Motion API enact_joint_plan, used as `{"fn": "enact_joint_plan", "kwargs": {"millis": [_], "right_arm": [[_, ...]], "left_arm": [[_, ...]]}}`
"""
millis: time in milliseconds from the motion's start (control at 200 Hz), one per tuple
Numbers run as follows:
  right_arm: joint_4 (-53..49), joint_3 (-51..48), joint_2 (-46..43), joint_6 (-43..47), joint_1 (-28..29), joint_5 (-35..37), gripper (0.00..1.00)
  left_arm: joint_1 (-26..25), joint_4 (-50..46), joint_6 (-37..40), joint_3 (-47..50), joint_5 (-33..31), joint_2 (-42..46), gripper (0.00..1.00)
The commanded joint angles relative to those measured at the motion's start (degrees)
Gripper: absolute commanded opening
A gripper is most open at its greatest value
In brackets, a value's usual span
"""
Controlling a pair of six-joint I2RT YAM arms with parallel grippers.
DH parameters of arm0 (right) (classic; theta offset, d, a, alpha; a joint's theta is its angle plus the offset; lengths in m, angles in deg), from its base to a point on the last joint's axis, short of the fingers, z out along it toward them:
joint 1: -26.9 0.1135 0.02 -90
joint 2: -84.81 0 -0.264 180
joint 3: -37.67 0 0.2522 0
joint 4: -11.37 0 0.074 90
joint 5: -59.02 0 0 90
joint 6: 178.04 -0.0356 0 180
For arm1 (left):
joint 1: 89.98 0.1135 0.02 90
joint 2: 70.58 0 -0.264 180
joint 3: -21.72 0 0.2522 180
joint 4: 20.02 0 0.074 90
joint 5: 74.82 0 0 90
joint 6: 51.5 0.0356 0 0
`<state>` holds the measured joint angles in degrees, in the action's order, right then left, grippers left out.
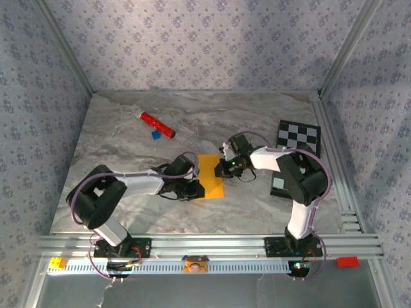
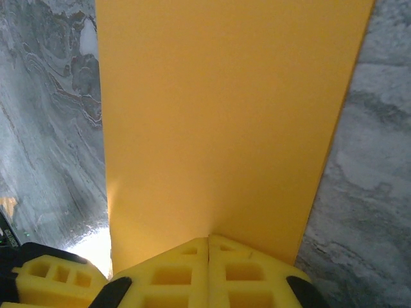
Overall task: Fold a paper plane with a square sheet of paper (pick it up from the middle)
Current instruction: First fold the square sheet of paper in half at the center of the table.
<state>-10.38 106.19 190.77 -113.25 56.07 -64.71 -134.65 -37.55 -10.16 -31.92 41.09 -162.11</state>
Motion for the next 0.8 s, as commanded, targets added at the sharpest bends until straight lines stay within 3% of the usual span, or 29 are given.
{"fn": "enact_joint_plan", "kwargs": {"millis": [0, 125, 285, 455, 795], "right_arm": [[-7.87, 0.12, 0.86, 1.08, -0.19, 2.61, 0.04], [-8.78, 2.29, -3.36, 1.07, -0.50, 1.57, 0.13], [-10.26, 1.03, -9.48, -1.26, -1.88, 3.92, 0.34], [-8.98, -5.23, -17.25, -6.45, -2.24, 5.14, 0.36], [-7.32, -13.01, -25.18, -15.06, -0.16, 3.90, 0.44]], "left_arm": [[-0.27, -4.02, 0.95, -3.44, -1.68, 4.44, 0.17], [1.46, -5.25, 2.41, -6.32, -2.49, 6.77, 0.19], [7.05, -5.28, 3.28, -10.62, -1.92, 4.50, 0.18], [11.02, -4.84, 4.44, -16.97, -0.27, -2.36, 0.18], [12.02, -0.98, 3.38, -25.24, 3.09, -14.97, 0.15]]}}
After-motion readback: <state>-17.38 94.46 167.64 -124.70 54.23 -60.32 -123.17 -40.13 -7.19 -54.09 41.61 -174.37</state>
